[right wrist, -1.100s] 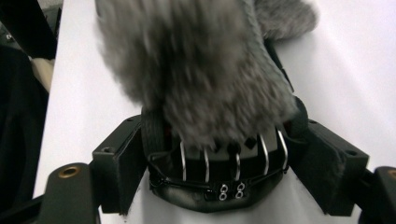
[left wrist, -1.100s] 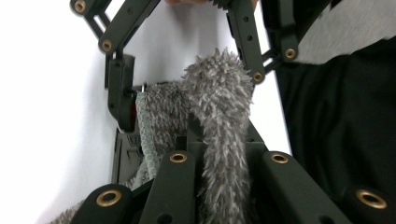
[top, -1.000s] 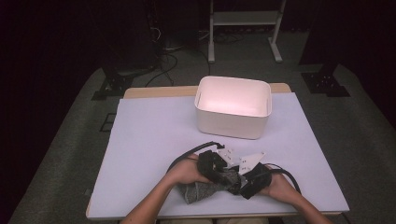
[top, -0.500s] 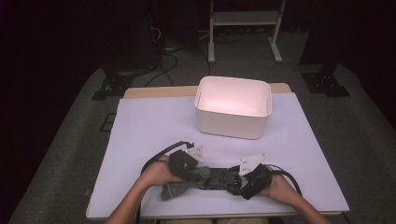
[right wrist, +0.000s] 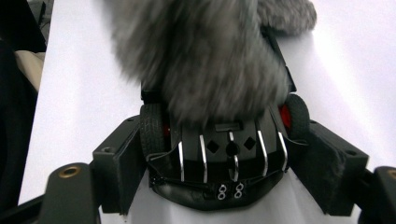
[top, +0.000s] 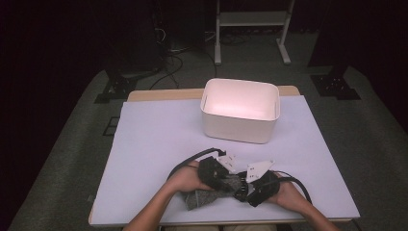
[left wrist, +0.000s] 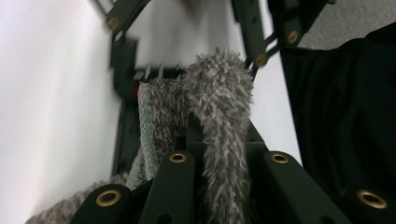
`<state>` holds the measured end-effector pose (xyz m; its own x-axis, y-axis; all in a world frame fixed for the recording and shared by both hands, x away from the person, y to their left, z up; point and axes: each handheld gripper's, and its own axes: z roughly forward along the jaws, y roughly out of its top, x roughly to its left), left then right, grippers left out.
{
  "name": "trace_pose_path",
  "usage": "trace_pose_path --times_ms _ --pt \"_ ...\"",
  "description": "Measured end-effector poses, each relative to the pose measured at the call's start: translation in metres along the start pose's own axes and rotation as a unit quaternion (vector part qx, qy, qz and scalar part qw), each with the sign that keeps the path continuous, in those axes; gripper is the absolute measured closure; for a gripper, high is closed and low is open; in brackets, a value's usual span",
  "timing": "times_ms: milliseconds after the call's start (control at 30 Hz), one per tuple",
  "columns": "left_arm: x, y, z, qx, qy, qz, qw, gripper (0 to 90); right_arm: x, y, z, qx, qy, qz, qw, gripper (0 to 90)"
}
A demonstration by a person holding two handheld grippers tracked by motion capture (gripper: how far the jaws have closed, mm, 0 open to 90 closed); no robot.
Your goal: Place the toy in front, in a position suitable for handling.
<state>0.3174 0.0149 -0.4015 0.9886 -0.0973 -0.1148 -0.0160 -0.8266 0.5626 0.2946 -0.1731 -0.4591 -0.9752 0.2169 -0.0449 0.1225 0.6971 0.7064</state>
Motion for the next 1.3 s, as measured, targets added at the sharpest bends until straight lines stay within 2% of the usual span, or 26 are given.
trace_pose_path --times_ms 67,200,233,267,300,333,367,400,500,600,733,867,900,933,1100,1167,1267,1300 --pt "0.000 0.001 0.001 0.004 0.000 0.003 1.0000 80.5 -0.001 -0.001 0.000 -0.001 0.002 0.002 1.0000 22.4" --pt "0.002 -0.016 -0.012 0.012 0.021 -0.017 0.9996 80.4 0.000 -0.001 0.000 -0.003 -0.001 -0.005 1.0000 22.5" --pt "0.002 -0.016 -0.012 0.012 0.021 -0.017 0.9996 80.4 0.000 -0.001 0.000 -0.003 -0.001 -0.008 1.0000 22.5" --pt "0.005 -0.030 -0.022 0.015 0.042 -0.034 0.9984 80.4 0.000 -0.001 0.000 -0.003 -0.002 -0.008 1.0000 22.5" --pt "0.006 -0.038 -0.028 0.015 0.051 -0.046 0.9975 80.3 0.001 0.000 0.000 -0.004 -0.001 -0.005 1.0000 22.5" --pt "0.006 -0.038 -0.028 0.015 0.051 -0.046 0.9975 80.3 0.001 0.000 0.000 -0.004 -0.001 -0.005 1.0000 22.5" --pt "0.008 -0.046 -0.033 0.014 0.059 -0.055 0.9967 80.3 0.001 0.000 0.000 -0.004 -0.002 -0.006 1.0000 22.5" --pt "0.010 -0.061 -0.044 0.013 0.073 -0.078 0.9942 80.3 0.001 0.000 0.000 -0.003 -0.003 -0.008 1.0000 22.5" --pt "0.011 -0.074 -0.055 0.014 0.085 -0.091 0.9921 80.3 0.000 -0.001 0.000 -0.003 -0.001 -0.010 0.9999 22.5" --pt "0.009 -0.076 -0.058 0.004 0.081 -0.088 0.9928 80.3 -0.001 -0.001 0.000 -0.002 0.002 -0.007 1.0000 22.4" --pt "0.009 -0.071 -0.052 0.007 0.075 -0.082 0.9938 80.4 -0.001 -0.001 0.000 -0.002 0.000 -0.008 1.0000 22.4" --pt "0.012 -0.051 -0.038 0.000 0.061 -0.061 0.9963 80.3 0.000 0.000 0.000 -0.002 -0.002 -0.010 0.9999 22.3" --pt "0.012 -0.051 -0.038 0.000 0.061 -0.061 0.9963 80.3 0.000 0.000 0.000 -0.003 -0.002 -0.009 1.0000 22.3" --pt "0.013 -0.040 -0.031 0.004 0.057 -0.051 0.9971 80.3 0.001 0.000 0.000 -0.004 -0.002 -0.008 1.0000 22.3" --pt "0.022 -0.021 -0.020 0.006 0.057 -0.038 0.9977 80.3 0.001 0.000 0.000 -0.002 -0.007 -0.014 0.9999 22.4" --pt "0.024 -0.022 -0.019 0.010 0.053 -0.042 0.9977 80.3 0.002 0.000 0.000 -0.003 -0.008 -0.014 0.9999 22.4" --pt "0.024 -0.028 -0.023 0.013 0.058 -0.046 0.9971 80.3 0.003 0.000 0.000 -0.004 -0.008 -0.014 0.9999 22.5" --pt "0.023 -0.037 -0.030 0.014 0.065 -0.057 0.9962 80.2 0.002 0.000 0.000 -0.004 -0.009 -0.020 0.9997 22.5"
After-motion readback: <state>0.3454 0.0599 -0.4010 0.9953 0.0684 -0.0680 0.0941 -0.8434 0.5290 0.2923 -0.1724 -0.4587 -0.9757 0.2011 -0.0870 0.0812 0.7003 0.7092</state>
